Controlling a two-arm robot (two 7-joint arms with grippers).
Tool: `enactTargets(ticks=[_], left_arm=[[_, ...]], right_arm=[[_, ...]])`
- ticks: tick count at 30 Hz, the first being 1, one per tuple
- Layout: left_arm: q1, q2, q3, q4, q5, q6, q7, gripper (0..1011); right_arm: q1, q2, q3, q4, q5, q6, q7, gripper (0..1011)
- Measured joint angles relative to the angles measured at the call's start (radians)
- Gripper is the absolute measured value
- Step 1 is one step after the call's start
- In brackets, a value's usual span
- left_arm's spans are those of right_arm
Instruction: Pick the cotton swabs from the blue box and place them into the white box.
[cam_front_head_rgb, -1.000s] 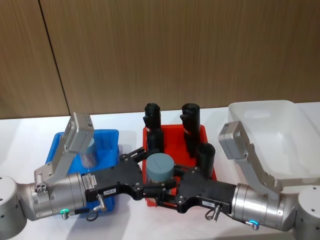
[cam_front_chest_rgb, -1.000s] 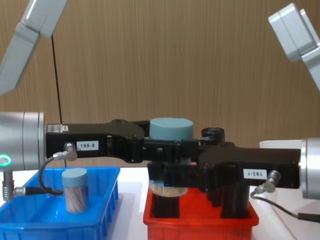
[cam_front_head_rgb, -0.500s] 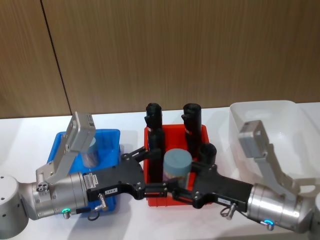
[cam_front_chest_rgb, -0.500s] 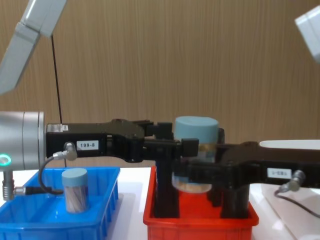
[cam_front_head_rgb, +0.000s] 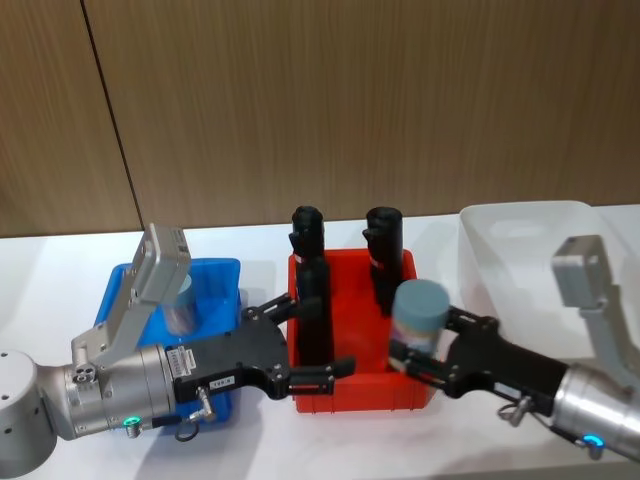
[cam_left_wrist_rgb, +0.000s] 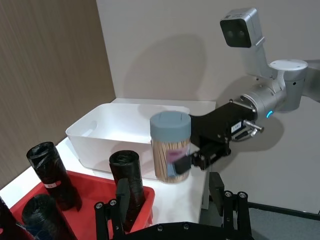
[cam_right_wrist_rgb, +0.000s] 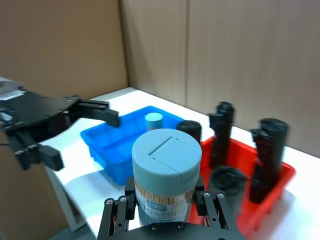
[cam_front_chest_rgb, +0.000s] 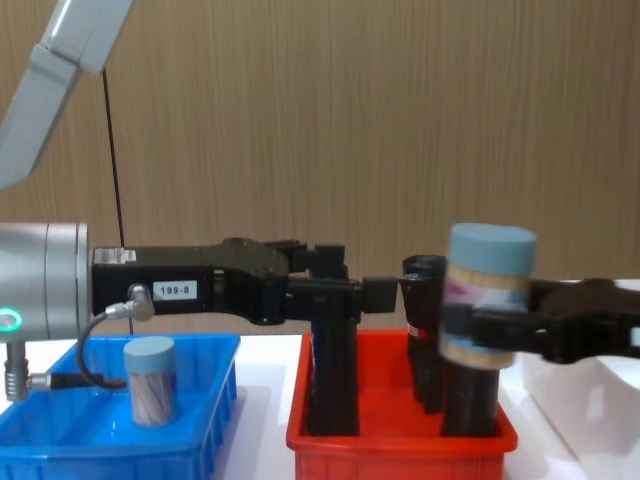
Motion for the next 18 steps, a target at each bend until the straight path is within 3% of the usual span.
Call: enactTargets(ticks=[11,18], left_arm=[[0.0,0.0,0.0,0.0,0.0,0.0,0.0,1004],[0.0,0.0,0.0,0.0,0.0,0.0,0.0,1004]], right_arm=[[-0.057,0.086,0.067,-0.036,0.082,-0.031,-0.113,653],[-0.068,0.114,0.094,-0.042,0.094,-0.034,-0.18,653]])
